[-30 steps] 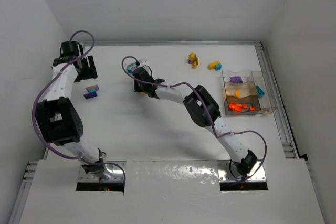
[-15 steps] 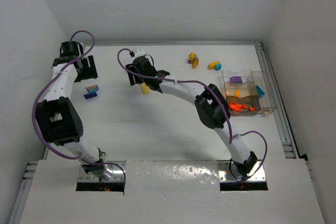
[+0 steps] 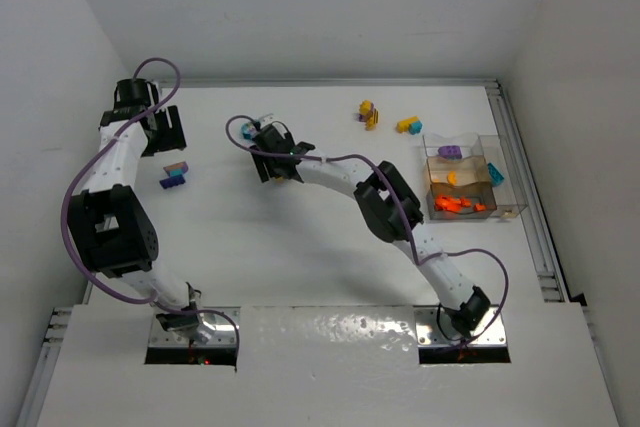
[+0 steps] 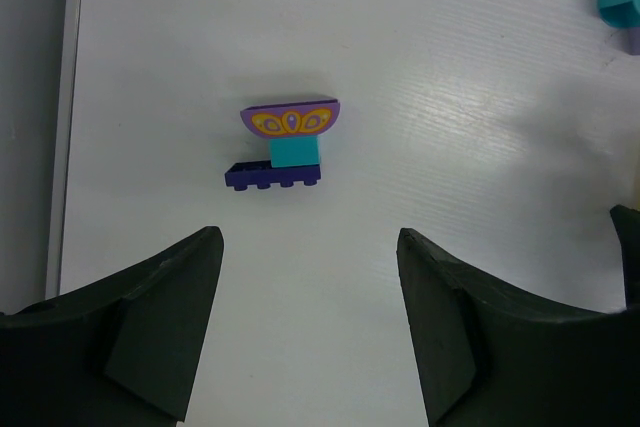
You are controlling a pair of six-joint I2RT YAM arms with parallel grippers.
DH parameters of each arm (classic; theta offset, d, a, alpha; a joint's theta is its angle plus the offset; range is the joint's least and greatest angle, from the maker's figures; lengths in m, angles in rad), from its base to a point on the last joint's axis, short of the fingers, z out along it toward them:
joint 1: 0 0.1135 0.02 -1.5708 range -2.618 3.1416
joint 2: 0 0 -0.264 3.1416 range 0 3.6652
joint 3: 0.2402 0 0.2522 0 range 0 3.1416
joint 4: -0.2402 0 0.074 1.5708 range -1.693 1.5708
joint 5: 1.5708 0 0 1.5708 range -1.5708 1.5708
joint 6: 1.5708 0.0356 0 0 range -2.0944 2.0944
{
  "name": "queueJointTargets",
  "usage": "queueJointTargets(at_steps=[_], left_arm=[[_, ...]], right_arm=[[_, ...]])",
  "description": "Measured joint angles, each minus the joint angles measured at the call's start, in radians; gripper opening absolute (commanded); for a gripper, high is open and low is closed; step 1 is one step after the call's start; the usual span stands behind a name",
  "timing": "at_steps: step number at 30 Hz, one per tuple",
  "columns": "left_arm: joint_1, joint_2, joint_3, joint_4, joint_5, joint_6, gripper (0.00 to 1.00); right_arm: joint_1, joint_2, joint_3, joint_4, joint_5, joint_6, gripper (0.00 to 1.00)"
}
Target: Sort the legos into containers by color
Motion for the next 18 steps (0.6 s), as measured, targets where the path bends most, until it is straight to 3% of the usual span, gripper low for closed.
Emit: queueJointTargets(at_steps=[1, 4, 5, 7, 14, 18], left_arm=[[0.000, 0.000, 0.000, 0.000, 0.000, 0.000, 0.68], [0.000, -0.002, 0.000, 0.000, 0.002, 0.000, 0.68], [0.000, -0.003, 0.000, 0.000, 0.002, 0.000, 0.68], [0.000, -0.006, 0.000, 0.000, 0.002, 0.000, 0.68], [0.000, -0.011, 0.000, 0.000, 0.002, 0.000, 0.68], [0.000, -0.011, 0.000, 0.000, 0.006, 0.000, 0.68]], right_arm=[[0.000, 0.012, 0.000, 0.007, -0.002, 0.014, 0.66], [0.000, 0.021, 0.019, -0.006, -0.007, 0.013, 0.41], [0.000, 0.027, 0.029, -0.011, -0.007, 0.013, 0.19], [0.000, 0.035, 0.044, -0.018, 0.000, 0.013, 0.00], [-0.001, -0.002, 0.008, -0.024, 0.053, -0.021, 0.00], [-0.030, -0.194, -0.153, -0.021, 0.026, -0.090, 0.00]])
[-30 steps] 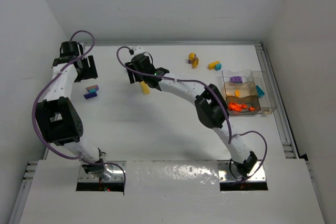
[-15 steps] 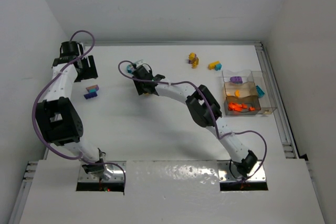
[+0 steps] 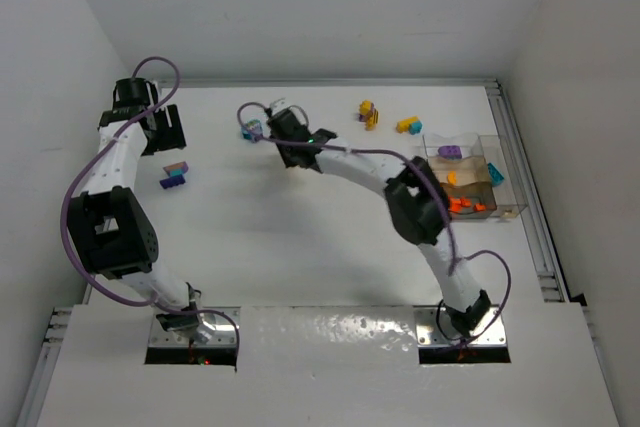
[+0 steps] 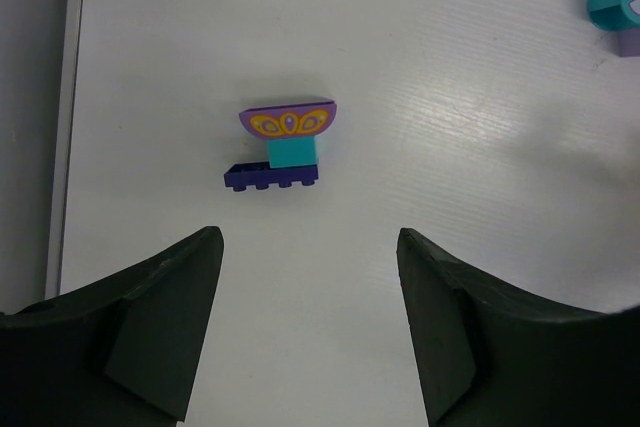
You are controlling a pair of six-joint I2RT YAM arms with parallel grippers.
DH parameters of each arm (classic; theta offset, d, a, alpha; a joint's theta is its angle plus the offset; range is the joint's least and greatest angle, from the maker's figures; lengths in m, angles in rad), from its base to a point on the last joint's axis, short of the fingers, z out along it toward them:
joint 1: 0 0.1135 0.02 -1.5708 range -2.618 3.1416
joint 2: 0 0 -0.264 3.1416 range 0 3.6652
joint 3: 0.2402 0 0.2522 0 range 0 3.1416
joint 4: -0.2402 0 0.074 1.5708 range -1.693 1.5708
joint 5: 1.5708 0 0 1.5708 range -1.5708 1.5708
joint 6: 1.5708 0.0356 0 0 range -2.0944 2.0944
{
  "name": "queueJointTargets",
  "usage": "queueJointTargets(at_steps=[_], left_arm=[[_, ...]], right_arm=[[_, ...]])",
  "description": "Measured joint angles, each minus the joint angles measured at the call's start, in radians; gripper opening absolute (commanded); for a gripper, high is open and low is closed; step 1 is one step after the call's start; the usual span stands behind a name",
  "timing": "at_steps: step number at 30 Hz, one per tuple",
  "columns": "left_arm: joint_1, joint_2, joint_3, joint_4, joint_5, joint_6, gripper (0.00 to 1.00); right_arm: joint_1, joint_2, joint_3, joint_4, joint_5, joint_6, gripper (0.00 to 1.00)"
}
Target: Sort the legos into containers by color
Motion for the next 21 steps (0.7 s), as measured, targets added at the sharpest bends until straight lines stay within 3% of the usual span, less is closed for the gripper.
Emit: queueJointTargets(at_steps=[5, 8, 10, 15, 21], left_arm=[[0.000, -0.001, 0.004, 0.001, 0.012, -0.002, 0.68], [0.000, -0.005, 0.006, 0.003, 0.019, -0.008, 0.68], [0.000, -0.010, 0.007, 0.003, 0.029, -0.011, 0.68], [0.000, -0.014, 0.025, 0.004, 0.054, -0.016, 0.68], [0.000, -0.018, 0.026, 0.004, 0.079, -0.031, 0.69]], right_arm=[[-0.230, -0.500, -0.296, -0.017, -0.036, 0.069, 0.00], [-0.433, -0.840, -0.578, 0.039, 0.118, 0.167, 0.00], [-0.466, -0.987, -0.734, 0.039, 0.232, 0.269, 0.00], [-0.491, -0.998, -0.869, -0.029, 0.326, 0.595, 0.00], [-0.643, -0.916, -0.819, -0.148, 0.355, 0.984, 0.00]])
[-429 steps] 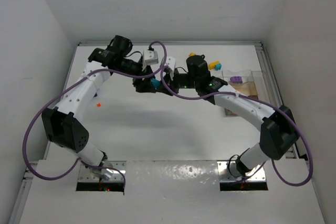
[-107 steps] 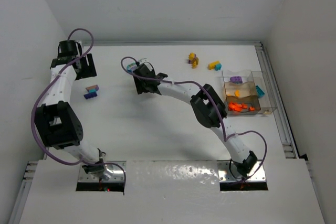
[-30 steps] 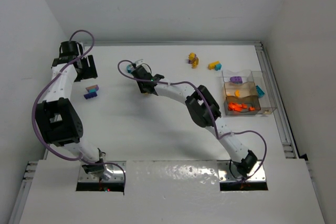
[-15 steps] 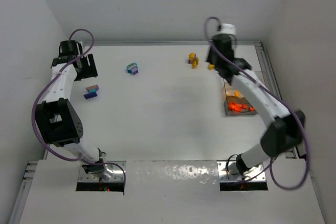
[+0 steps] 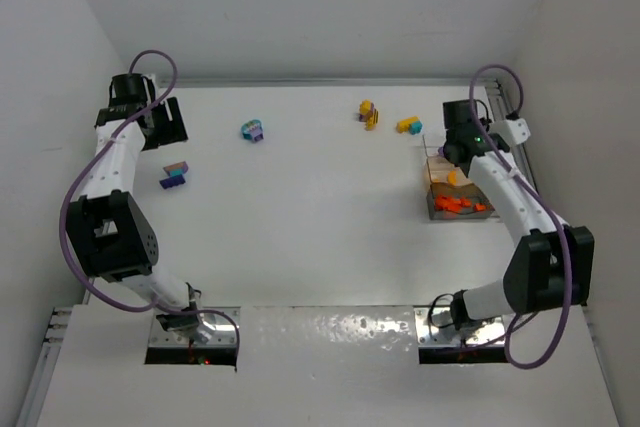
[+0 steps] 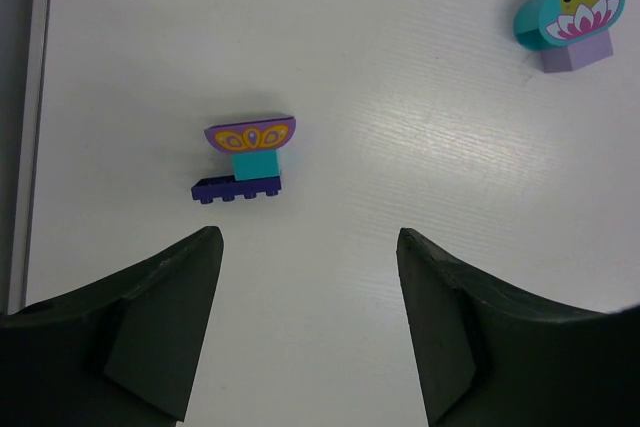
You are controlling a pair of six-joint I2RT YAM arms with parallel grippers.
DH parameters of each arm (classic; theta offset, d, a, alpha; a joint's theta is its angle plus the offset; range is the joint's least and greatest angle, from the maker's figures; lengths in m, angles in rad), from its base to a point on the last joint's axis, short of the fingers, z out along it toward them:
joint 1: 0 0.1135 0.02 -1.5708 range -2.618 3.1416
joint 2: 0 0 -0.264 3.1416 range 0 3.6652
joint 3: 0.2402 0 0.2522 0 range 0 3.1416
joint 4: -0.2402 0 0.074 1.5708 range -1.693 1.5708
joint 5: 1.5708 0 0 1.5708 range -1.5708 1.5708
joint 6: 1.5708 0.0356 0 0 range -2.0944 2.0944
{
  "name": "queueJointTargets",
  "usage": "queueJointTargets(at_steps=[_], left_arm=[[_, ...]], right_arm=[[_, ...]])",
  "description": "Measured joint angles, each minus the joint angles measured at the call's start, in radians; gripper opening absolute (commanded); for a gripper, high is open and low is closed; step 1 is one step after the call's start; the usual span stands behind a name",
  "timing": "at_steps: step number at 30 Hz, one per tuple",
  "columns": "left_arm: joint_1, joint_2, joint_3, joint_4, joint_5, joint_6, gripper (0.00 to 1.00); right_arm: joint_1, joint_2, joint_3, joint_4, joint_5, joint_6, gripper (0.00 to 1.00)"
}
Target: Sort the legos into containers by color
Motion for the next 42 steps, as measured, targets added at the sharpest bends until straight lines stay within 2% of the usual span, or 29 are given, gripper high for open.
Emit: queueJointTargets(at_steps=[4, 10, 14, 19, 21, 22, 24, 25, 27, 28, 31, 36, 37, 40, 41, 42], left_arm=[[0.000, -0.004, 0.000, 0.000, 0.002, -0.013, 0.69], [0.000, -0.010, 0.001, 0.000, 0.003, -0.014, 0.69], [0.000, -0.016, 0.001, 0.000, 0.001, -0.014, 0.69], [0.000, -0.018, 0.001, 0.000, -0.003, -0.014, 0.70], [0.000, -0.018, 0.001, 0.000, -0.004, -0.014, 0.70], [0.000, -0.018, 0.001, 0.000, -0.005, -0.014, 0.71], [0.000, -0.019, 0.001, 0.000, -0.007, -0.014, 0.73], [0.000, -0.018, 0.001, 0.000, -0.009, -0.014, 0.74], [0.000, -0.019, 0.001, 0.000, -0.015, -0.014, 0.75], [0.000, -0.018, 0.001, 0.000, -0.017, -0.014, 0.75], [0.000, -0.019, 0.001, 0.000, -0.019, -0.014, 0.76], [0.000, -0.018, 0.001, 0.000, -0.027, -0.014, 0.77], [0.001, -0.018, 0.001, 0.000, -0.028, -0.014, 0.77], [0.003, -0.018, 0.001, 0.000, -0.031, -0.014, 0.77], [0.003, -0.018, 0.001, 0.000, -0.032, -0.014, 0.77], [0.003, -0.018, 0.001, 0.000, -0.032, -0.014, 0.77]], right_arm=[[-0.074, 0.055, 0.065, -0.079, -0.016, 0.212, 0.00], [-0.103, 0.172, 0.077, -0.171, -0.114, 0.423, 0.00], [-0.103, 0.233, 0.077, -0.216, -0.151, 0.495, 0.00], [-0.103, 0.249, 0.077, -0.224, -0.138, 0.504, 0.00], [-0.104, 0.253, 0.077, -0.221, -0.132, 0.500, 0.04], [-0.107, 0.256, 0.077, -0.218, -0.131, 0.493, 0.11], [-0.112, 0.266, 0.077, -0.205, -0.132, 0.481, 0.19], [-0.116, 0.272, 0.075, -0.194, -0.133, 0.472, 0.27], [-0.124, 0.280, 0.063, -0.158, -0.137, 0.444, 0.36], [-0.127, 0.285, 0.060, -0.147, -0.137, 0.428, 0.44], [-0.134, 0.290, 0.060, -0.122, -0.133, 0.378, 0.56], [-0.135, 0.289, 0.076, -0.110, -0.112, 0.314, 0.60], [-0.135, 0.288, 0.077, -0.103, -0.110, 0.300, 0.59], [-0.135, 0.274, 0.077, -0.071, -0.103, 0.229, 0.12], [-0.135, 0.266, 0.077, -0.052, -0.103, 0.191, 0.00], [-0.133, 0.253, 0.077, -0.018, -0.111, 0.130, 0.00]])
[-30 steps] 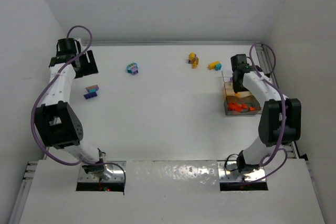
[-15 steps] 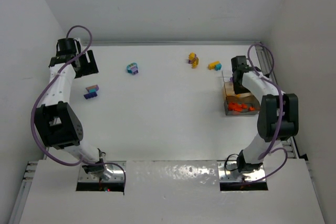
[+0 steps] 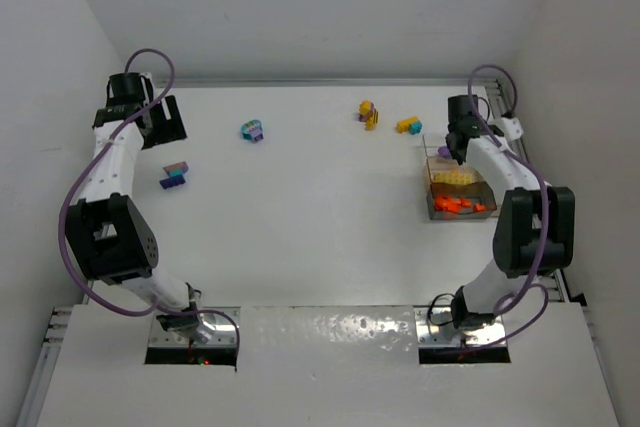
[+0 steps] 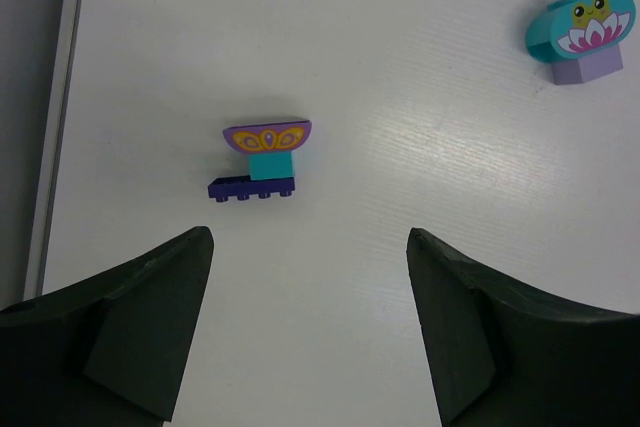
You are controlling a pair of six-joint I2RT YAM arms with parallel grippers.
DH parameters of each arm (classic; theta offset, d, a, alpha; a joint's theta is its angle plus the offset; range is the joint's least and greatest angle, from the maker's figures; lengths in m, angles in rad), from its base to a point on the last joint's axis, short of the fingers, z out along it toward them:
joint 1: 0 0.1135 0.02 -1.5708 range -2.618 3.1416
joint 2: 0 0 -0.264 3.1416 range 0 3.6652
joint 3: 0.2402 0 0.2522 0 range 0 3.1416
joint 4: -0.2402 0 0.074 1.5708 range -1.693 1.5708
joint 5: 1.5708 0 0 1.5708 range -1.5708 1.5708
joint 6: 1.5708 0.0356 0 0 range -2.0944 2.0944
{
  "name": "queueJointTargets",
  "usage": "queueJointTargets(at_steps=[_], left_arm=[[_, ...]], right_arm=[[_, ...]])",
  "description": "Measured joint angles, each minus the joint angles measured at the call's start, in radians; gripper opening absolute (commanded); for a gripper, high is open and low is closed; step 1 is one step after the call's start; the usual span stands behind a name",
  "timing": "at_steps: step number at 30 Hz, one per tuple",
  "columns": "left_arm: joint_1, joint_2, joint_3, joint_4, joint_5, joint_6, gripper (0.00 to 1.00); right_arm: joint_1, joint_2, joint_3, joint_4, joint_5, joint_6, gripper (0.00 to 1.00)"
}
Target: Sort the legos into containers by color
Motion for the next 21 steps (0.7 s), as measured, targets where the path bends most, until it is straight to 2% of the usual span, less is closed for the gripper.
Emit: queueJointTargets(at_steps=[2, 3, 4, 5, 6, 7, 10, 11, 12, 13, 14, 15, 16, 18, 20, 21], left_arm=[[0.000, 0.000, 0.000, 0.000, -0.002, 0.000, 0.76], [0.000, 0.000, 0.000, 0.000, -0.002, 0.000, 0.76], [0.001, 0.000, 0.000, 0.000, -0.002, 0.001, 0.76], [0.001, 0.000, 0.000, 0.000, -0.002, 0.001, 0.75], [0.001, 0.000, 0.000, 0.000, -0.002, 0.001, 0.75], [0.001, 0.000, 0.000, 0.000, -0.002, 0.001, 0.74], [0.002, 0.000, 0.004, 0.000, -0.002, 0.005, 0.73], [0.002, 0.000, 0.007, 0.000, -0.001, 0.010, 0.73], [0.002, 0.000, 0.009, 0.000, 0.001, 0.016, 0.72], [0.002, 0.000, 0.011, -0.001, 0.005, 0.025, 0.72], [0.002, 0.000, 0.013, -0.001, 0.010, 0.031, 0.70], [0.002, 0.000, 0.013, -0.001, 0.015, 0.038, 0.64], [0.002, 0.000, 0.013, -0.001, 0.023, 0.048, 0.61], [0.000, 0.000, 0.013, -0.009, 0.043, 0.084, 0.57], [-0.015, 0.002, 0.018, -0.032, 0.058, 0.130, 0.56], [-0.027, 0.012, 0.033, -0.056, 0.058, 0.154, 0.58]], right_arm=[[0.004, -0.027, 0.000, 0.100, -0.041, -0.137, 0.00], [0.007, -0.040, 0.000, 0.158, -0.079, -0.225, 0.05], [0.015, -0.049, 0.010, 0.225, -0.163, -0.371, 0.30], [0.027, -0.051, 0.028, 0.245, -0.191, -0.414, 0.30], [0.052, -0.039, 0.075, 0.237, -0.228, -0.534, 0.47], [0.088, -0.018, 0.134, 0.233, -0.253, -0.634, 0.55], [0.229, 0.090, 0.357, 0.203, -0.259, -0.921, 0.66], [0.272, 0.135, 0.430, 0.185, -0.259, -0.992, 0.63], [0.309, 0.174, 0.487, 0.167, -0.267, -1.040, 0.49], [0.339, 0.206, 0.526, 0.154, -0.288, -1.074, 0.13], [0.361, 0.230, 0.544, 0.144, -0.326, -1.104, 0.07], [0.371, 0.243, 0.542, 0.133, -0.371, -1.114, 0.09], [0.373, 0.251, 0.534, 0.121, -0.408, -1.118, 0.32], [0.363, 0.257, 0.500, 0.118, -0.468, -1.115, 0.37], [0.349, 0.257, 0.470, 0.117, -0.509, -1.106, 0.46], [0.343, 0.257, 0.458, 0.118, -0.529, -1.095, 0.48]])
